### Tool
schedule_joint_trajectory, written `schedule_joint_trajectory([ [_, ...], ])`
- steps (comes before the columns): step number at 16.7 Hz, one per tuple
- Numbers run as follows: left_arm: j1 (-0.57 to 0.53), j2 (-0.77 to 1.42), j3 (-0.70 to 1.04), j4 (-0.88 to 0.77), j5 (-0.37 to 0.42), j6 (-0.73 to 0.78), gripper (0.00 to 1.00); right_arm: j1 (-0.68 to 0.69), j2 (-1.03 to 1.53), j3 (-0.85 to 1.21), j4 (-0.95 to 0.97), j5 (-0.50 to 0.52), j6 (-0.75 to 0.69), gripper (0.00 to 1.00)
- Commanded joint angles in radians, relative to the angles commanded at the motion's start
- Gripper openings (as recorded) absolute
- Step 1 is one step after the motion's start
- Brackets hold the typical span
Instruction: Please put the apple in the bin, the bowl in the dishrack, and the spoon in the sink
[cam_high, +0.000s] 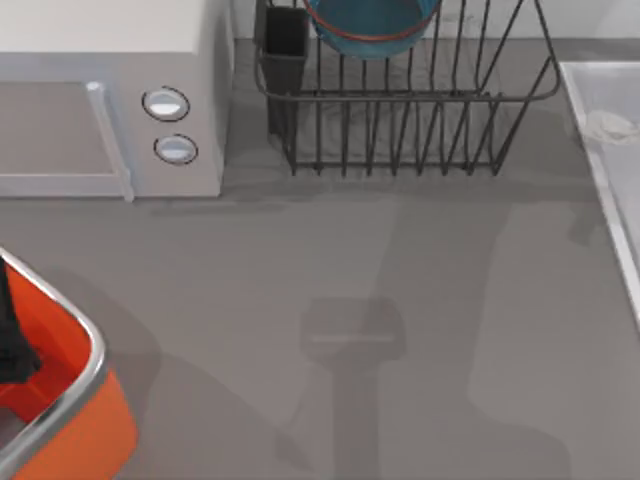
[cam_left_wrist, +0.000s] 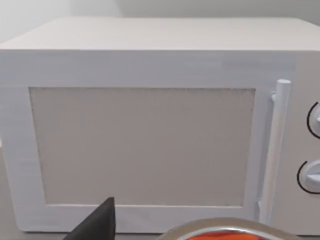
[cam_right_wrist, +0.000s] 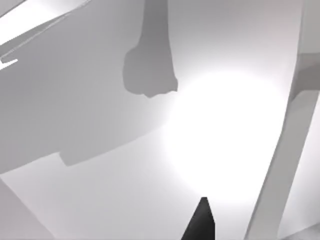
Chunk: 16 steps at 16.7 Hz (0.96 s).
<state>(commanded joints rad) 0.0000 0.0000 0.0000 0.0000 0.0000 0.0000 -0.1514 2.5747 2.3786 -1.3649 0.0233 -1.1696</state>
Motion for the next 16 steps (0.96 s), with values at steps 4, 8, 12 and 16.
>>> schedule_joint_trajectory([
  [4, 0.0, 0.0, 0.0, 0.0, 0.0, 0.0, 1.0, 0.0, 0.0, 0.0, 0.0, 0.0, 0.0, 0.53],
  [8, 0.0, 0.0, 0.0, 0.0, 0.0, 0.0, 1.0, 0.0, 0.0, 0.0, 0.0, 0.0, 0.0, 0.83],
  [12, 0.0, 0.0, 0.0, 0.0, 0.0, 0.0, 1.0, 0.0, 0.0, 0.0, 0.0, 0.0, 0.0, 1.0],
  [16, 0.0, 0.0, 0.0, 0.0, 0.0, 0.0, 1.0, 0.0, 0.0, 0.0, 0.0, 0.0, 0.0, 1.0],
])
